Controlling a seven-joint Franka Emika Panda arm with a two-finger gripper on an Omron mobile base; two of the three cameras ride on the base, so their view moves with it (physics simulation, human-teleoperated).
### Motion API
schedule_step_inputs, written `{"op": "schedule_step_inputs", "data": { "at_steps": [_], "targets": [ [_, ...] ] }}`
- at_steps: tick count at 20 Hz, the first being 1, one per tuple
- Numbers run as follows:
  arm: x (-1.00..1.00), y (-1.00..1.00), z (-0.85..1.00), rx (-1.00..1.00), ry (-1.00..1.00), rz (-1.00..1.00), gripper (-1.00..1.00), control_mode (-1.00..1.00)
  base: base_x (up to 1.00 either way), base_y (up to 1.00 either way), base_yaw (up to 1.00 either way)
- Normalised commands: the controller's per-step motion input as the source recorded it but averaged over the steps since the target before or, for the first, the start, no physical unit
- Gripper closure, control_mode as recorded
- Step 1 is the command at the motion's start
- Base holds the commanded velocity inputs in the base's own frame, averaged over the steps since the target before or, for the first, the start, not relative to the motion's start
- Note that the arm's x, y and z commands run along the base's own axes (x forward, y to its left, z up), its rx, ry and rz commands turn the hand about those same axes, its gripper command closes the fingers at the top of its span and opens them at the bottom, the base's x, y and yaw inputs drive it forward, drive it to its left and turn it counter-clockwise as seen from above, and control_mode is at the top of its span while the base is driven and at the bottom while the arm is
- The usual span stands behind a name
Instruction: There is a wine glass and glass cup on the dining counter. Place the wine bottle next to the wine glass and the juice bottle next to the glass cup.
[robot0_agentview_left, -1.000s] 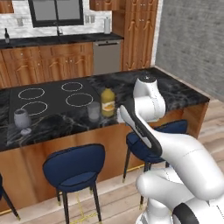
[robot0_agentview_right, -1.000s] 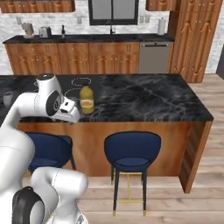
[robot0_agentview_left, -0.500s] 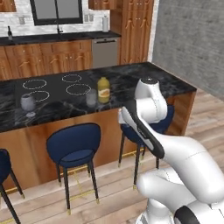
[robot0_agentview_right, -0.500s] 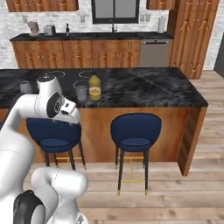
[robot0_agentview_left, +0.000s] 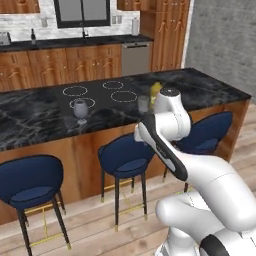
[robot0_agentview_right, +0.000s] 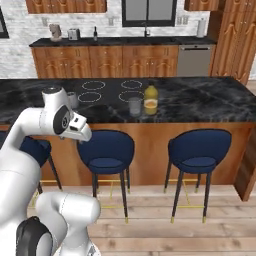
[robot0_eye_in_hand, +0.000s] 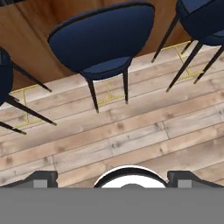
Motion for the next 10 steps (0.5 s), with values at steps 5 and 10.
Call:
{"op": "schedule_step_inputs", "data": {
  "at_steps": [5,10],
  "targets": [
    [0.0,0.0,0.0,0.0,0.0,0.0,-1.0,1.0,-0.03,0.94,0.0],
    [0.0,0.0,0.0,0.0,0.0,0.0,-1.0,1.0,0.0,0.94,0.0]
  ]
}}
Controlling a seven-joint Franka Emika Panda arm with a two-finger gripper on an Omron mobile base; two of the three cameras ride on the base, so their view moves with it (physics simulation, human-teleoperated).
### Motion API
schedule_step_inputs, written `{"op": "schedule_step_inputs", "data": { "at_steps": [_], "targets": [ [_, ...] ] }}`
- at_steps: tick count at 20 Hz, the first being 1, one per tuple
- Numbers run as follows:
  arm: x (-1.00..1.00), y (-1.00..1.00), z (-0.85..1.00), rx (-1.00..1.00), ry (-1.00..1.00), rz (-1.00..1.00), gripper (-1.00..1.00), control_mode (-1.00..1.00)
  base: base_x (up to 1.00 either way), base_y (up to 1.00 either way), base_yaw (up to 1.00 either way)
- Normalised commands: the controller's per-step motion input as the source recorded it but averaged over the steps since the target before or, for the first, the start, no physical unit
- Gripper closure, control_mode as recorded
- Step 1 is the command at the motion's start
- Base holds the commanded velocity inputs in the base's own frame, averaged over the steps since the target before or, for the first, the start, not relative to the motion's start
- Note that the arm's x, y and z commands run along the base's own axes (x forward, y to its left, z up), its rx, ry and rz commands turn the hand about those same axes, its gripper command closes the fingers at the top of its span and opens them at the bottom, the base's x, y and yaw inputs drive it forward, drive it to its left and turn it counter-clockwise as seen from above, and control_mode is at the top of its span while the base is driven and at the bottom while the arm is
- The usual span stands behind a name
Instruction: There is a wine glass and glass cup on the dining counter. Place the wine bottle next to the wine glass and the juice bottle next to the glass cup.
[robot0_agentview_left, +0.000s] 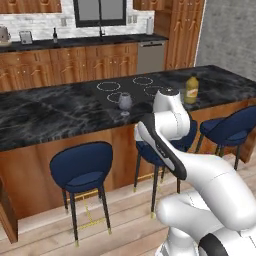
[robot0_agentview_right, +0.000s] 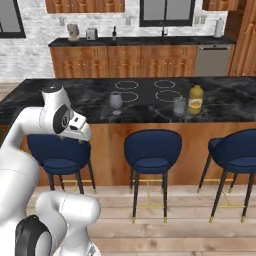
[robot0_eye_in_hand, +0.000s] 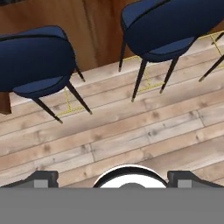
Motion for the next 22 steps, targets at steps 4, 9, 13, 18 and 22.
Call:
{"op": "schedule_step_inputs", "data": {
  "at_steps": [4,9,13,18,22],
  "targets": [
    [0.0,0.0,0.0,0.0,0.0,0.0,-1.0,1.0,0.0,0.94,0.0],
    [0.0,0.0,0.0,0.0,0.0,0.0,-1.0,1.0,0.0,0.94,0.0],
    [0.0,0.0,0.0,0.0,0.0,0.0,-1.0,1.0,0.01,0.94,0.0],
    [0.0,0.0,0.0,0.0,0.0,0.0,-1.0,1.0,0.04,0.94,0.0],
    [0.0,0.0,0.0,0.0,0.0,0.0,-1.0,1.0,0.07,0.94,0.0]
  ]
}}
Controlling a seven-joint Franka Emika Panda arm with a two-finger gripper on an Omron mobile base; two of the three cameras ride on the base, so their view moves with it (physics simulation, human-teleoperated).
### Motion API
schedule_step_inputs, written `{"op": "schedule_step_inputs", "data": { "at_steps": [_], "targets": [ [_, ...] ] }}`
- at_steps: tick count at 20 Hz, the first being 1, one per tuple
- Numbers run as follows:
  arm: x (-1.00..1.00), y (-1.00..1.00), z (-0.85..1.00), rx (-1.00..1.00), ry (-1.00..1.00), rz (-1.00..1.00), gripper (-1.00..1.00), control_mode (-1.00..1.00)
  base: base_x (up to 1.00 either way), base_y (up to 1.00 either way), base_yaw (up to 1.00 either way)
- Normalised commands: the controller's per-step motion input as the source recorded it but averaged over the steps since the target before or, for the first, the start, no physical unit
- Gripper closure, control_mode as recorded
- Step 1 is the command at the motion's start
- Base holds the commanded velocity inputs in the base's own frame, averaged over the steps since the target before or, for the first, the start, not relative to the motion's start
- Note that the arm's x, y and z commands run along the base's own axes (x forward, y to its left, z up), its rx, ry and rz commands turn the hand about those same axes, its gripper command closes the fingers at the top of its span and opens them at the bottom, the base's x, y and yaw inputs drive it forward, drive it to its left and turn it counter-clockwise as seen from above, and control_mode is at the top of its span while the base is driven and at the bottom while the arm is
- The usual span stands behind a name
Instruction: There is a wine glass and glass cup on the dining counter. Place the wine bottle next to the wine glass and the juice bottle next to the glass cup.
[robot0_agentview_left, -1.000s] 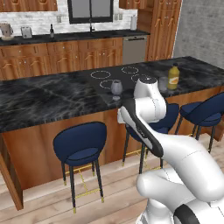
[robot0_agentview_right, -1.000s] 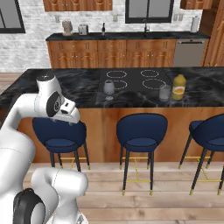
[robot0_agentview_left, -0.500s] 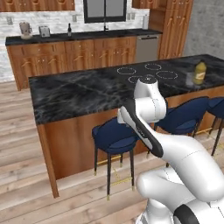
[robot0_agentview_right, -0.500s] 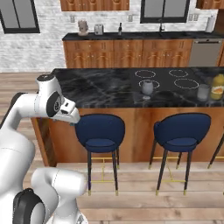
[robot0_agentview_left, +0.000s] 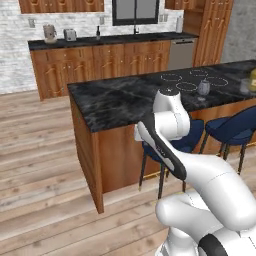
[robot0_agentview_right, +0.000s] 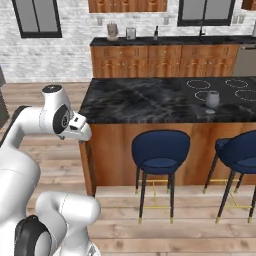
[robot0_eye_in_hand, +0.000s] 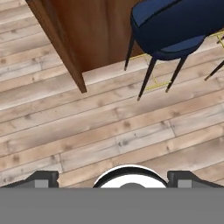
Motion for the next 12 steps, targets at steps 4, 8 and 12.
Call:
{"op": "schedule_step_inputs", "data": {
  "at_steps": [4,8,12],
  "targets": [
    [0.0,0.0,0.0,0.0,0.0,0.0,-1.0,1.0,0.23,0.92,-0.01],
    [0.0,0.0,0.0,0.0,0.0,0.0,-1.0,1.0,0.35,0.86,-0.04],
    [0.0,0.0,0.0,0.0,0.0,0.0,-1.0,1.0,0.48,0.79,-0.08]
  ]
}}
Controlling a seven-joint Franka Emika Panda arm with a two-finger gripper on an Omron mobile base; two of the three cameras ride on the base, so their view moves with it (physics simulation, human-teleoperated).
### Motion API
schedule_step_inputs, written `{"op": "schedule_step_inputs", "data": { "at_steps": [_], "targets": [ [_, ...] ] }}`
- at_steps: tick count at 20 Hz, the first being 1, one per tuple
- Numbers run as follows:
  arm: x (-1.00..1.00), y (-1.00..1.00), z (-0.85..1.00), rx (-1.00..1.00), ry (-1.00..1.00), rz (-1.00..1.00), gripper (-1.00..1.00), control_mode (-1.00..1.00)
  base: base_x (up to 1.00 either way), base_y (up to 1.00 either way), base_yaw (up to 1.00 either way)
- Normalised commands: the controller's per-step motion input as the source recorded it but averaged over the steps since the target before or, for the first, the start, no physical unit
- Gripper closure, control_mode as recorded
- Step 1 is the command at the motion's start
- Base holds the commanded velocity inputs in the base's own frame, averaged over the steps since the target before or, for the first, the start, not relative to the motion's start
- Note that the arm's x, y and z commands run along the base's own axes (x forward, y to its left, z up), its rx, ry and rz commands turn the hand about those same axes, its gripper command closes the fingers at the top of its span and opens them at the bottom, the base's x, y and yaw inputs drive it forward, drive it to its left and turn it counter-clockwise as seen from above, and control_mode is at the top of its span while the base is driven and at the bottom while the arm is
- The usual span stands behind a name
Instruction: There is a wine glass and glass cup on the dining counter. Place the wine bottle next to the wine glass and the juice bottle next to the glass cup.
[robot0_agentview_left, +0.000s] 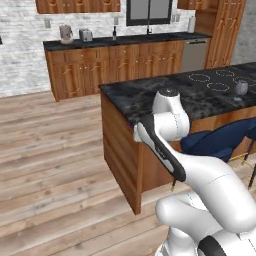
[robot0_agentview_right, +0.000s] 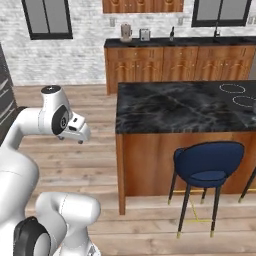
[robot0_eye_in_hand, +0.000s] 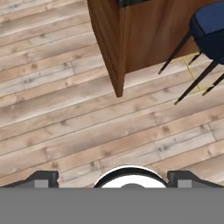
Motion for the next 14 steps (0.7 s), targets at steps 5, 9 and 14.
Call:
{"op": "schedule_step_inputs", "data": {
  "at_steps": [5,9,14],
  "targets": [
    [0.0,0.0,0.0,0.0,0.0,0.0,-1.0,1.0,0.57,0.73,-0.11],
    [0.0,0.0,0.0,0.0,0.0,0.0,-1.0,1.0,0.61,0.73,-0.1],
    [0.0,0.0,0.0,0.0,0.0,0.0,-1.0,1.0,0.62,0.73,-0.08]
  ]
}}
